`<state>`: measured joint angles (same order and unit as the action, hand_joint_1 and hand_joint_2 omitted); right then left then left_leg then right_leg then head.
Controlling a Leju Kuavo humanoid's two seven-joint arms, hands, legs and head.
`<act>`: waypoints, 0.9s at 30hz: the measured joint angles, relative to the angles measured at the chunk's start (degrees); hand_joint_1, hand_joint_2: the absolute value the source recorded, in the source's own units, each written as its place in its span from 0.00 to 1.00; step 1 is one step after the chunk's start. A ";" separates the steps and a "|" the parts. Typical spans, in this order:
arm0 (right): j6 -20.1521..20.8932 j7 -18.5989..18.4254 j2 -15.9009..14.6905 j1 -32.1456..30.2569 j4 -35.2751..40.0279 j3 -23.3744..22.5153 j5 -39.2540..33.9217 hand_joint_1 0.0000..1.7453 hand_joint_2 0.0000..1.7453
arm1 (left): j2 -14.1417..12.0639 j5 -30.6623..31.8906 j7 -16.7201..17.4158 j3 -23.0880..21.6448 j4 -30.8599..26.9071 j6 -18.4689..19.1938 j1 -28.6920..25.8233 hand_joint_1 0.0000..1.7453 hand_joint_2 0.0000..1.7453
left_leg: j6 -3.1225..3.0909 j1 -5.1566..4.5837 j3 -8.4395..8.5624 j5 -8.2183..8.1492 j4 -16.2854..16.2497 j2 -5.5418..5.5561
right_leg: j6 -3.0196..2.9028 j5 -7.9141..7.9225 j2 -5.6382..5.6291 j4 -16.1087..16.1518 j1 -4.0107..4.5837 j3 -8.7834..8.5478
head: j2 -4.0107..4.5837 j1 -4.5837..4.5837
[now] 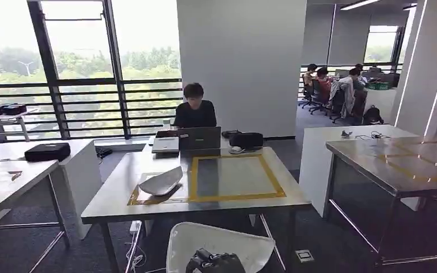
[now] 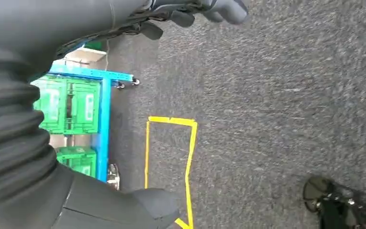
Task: Take the parts from the cabinet and place them on the table.
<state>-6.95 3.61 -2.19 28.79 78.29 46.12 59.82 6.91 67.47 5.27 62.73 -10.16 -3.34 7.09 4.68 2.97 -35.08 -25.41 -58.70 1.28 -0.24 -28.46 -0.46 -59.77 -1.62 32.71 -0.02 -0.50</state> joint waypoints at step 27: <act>0.39 0.02 -0.46 -0.55 -0.20 0.18 0.02 1.00 1.00 | 0.24 0.59 -0.09 0.00 0.09 0.13 0.12 0.00 1.00 | -4.23 -2.15 5.67 -5.70 -0.49 0.13 | 0.08 2.58 0.46 0.16 2.03 5.17 | 0.00 -0.26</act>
<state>-6.56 3.63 -2.64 28.23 78.09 46.29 59.84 7.15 68.06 5.18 62.73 -10.08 -3.21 7.21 0.45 0.81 -29.41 -31.11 -59.19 1.41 -0.16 -25.88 0.00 -59.61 0.41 37.88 -0.02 -0.76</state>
